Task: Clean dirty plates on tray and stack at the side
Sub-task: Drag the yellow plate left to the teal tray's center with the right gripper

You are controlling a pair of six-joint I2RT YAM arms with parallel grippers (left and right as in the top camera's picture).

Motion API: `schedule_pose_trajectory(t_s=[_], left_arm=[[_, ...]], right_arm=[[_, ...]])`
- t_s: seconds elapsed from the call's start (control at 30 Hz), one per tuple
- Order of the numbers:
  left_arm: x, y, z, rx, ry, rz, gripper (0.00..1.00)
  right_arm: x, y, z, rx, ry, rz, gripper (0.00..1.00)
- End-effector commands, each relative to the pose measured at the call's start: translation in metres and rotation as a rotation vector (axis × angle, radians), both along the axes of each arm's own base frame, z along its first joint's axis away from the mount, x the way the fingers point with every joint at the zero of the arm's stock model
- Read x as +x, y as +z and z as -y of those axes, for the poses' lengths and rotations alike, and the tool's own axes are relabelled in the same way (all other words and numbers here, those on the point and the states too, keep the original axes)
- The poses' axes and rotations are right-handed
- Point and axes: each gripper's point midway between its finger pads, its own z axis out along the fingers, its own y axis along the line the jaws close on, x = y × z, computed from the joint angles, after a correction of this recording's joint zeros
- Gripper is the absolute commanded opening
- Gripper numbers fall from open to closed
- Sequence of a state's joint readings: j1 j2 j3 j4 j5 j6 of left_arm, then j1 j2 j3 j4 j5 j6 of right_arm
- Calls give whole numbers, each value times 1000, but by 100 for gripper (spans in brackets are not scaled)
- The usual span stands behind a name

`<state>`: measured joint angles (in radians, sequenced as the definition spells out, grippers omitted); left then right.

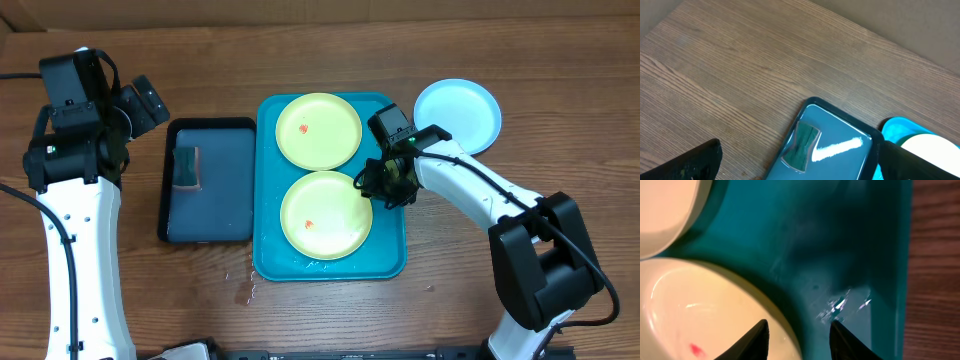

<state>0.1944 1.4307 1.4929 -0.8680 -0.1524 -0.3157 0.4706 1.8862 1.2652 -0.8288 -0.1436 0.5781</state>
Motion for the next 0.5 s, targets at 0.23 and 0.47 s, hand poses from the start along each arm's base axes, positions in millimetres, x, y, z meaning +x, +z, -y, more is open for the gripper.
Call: schedule_pose_trajectory(t_s=[0.23,0.47], left_arm=[[3,7,0,-11,6,24,100],[3,7,0,-11,6,24,100]], right_arm=[[3,2,2,-58,21,50,31],[-11,1,-12,-57,109,39,32]])
